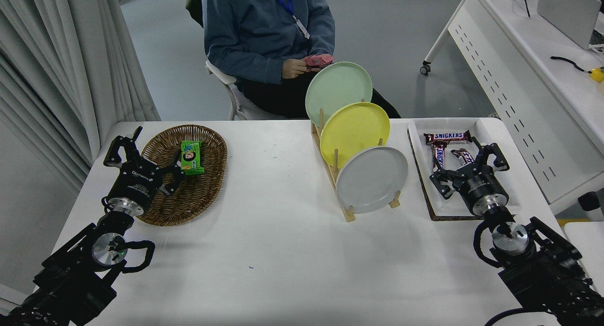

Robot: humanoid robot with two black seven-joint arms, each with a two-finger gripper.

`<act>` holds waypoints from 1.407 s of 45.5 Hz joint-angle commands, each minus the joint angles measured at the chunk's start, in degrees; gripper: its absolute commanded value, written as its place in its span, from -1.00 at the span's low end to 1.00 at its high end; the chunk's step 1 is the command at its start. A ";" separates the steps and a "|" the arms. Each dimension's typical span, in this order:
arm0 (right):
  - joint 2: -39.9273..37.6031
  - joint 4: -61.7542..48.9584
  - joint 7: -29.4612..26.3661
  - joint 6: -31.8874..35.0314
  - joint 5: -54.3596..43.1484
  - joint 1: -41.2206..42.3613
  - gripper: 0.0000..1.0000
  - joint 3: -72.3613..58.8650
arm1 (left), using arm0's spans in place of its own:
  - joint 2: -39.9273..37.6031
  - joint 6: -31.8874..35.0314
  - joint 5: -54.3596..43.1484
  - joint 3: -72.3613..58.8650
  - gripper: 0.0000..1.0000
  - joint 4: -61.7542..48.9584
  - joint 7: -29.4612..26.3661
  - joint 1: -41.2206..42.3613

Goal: Place the plate on the table

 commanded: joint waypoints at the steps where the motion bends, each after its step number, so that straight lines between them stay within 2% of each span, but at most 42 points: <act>1: 0.28 -0.03 0.00 -0.02 -0.02 -0.08 0.98 0.04 | 0.00 0.00 0.00 0.00 1.00 0.05 0.00 0.00; 58: -2.88 0.33 -0.44 0.15 -0.19 1.95 0.98 -2.24 | 0.00 -0.09 0.00 0.00 1.00 0.05 0.00 0.00; 64: -4.91 0.15 -0.53 -0.29 0.16 2.65 0.98 -8.20 | 0.00 -0.09 0.00 0.00 1.00 -0.04 0.00 0.00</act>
